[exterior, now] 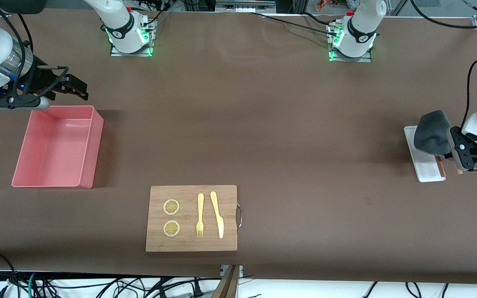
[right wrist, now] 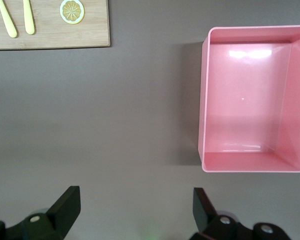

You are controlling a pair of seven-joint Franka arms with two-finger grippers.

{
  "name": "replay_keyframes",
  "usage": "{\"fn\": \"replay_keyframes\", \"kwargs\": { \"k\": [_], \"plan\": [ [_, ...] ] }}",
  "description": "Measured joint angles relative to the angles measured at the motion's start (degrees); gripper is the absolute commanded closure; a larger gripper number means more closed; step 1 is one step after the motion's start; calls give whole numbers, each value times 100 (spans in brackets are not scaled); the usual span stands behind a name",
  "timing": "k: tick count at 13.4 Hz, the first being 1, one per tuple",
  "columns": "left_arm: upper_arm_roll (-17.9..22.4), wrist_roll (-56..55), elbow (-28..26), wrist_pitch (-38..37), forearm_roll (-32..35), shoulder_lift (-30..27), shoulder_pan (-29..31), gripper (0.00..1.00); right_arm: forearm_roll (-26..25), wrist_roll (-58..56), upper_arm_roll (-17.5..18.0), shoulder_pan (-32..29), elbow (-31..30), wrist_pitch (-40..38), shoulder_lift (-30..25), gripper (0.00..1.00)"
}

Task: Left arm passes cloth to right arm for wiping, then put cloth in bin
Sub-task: 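Carry the cloth with the left gripper toward the table middle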

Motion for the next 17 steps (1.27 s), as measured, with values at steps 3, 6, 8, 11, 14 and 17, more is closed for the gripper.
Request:
{"fn": "replay_keyframes", "kwargs": {
  "k": [3, 6, 8, 11, 14, 17],
  "plan": [
    [-984, -1261, 883, -1500, -196, -187, -44, 100, 0, 0, 1, 1, 1, 10, 0, 1],
    [-2232, -3051, 1403, -2051, -1327, -198, -142, 100, 0, 0, 16, 5, 3, 9, 3, 1],
    [-2671, -3668, 1406, -1829, -2506, -140, -227, 100, 12, -55, 68, 94, 8, -8, 170, 1],
    [-2768, -3876, 1406, -1129, -4083, 19, -628, 100, 23, -16, 214, 744, 179, -187, 947, 1],
    [-2771, -3871, 1407, -615, -6193, 258, -848, 100, 24, -647, 703, 974, 699, -576, 999, 1],
    [-2760, -3638, 1408, -531, -6721, 367, -832, 100, 257, -2361, 918, 979, 848, -878, 720, 0]
  ]
}}
